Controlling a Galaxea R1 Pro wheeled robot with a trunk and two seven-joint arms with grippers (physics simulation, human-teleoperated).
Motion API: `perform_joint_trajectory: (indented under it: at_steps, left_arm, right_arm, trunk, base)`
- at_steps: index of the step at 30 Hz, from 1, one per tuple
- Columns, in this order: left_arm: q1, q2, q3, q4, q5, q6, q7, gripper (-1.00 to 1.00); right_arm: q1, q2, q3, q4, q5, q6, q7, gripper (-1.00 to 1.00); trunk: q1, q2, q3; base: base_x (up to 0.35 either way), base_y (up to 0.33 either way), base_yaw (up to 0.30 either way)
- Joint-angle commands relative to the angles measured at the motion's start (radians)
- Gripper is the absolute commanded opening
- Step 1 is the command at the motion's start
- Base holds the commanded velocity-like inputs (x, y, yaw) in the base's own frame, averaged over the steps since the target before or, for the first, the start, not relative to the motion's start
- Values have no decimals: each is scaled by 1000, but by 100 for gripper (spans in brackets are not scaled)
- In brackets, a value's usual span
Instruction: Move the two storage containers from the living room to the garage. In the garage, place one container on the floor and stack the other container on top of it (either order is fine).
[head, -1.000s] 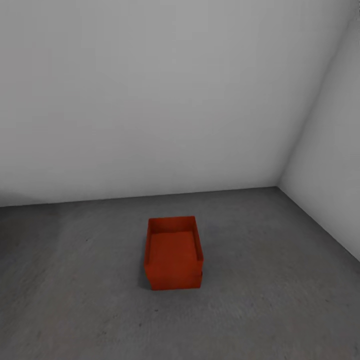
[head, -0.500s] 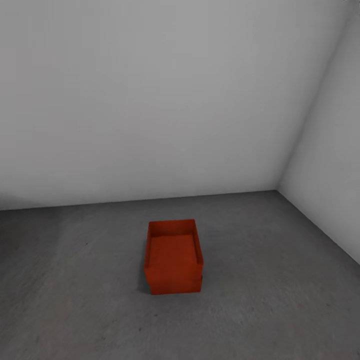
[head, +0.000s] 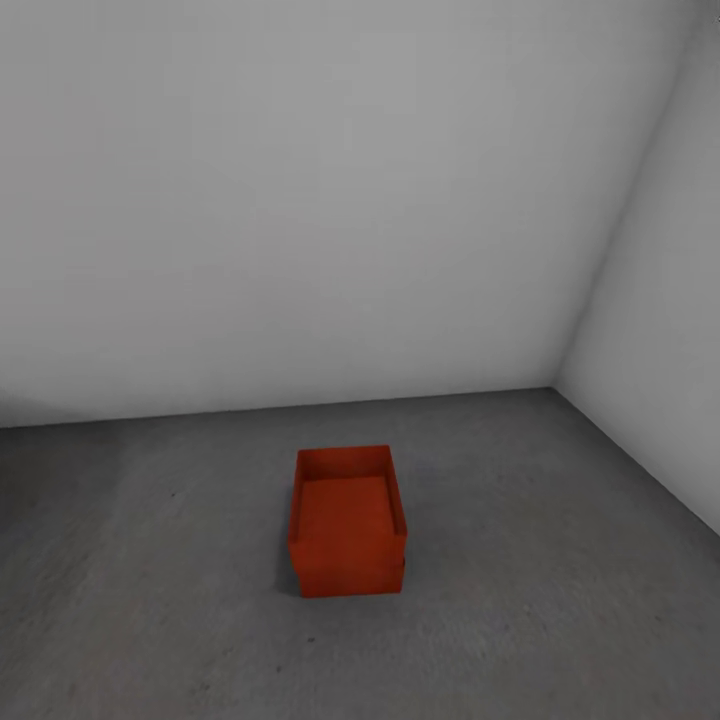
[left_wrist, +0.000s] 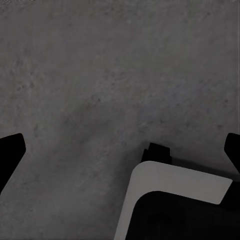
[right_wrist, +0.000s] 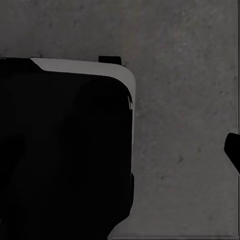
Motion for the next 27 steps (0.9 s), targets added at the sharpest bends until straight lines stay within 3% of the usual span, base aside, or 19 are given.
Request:
perform_joint_trajectory:
  at_steps: [1,27]
  left_arm:
    - [-1,0,-9,1,9,-3,2,100]
    - [-1,0,-9,1,8,-3,2,100]
  right_arm:
    - [0,0,0,3,5,-7,-3,100]
    - [2,-6,0,3,3,-12,27,100]
  trunk:
    - [0,-1,1]
    - [0,-1,44]
  base:
    - [0,0,0]
    - [0,0,0]
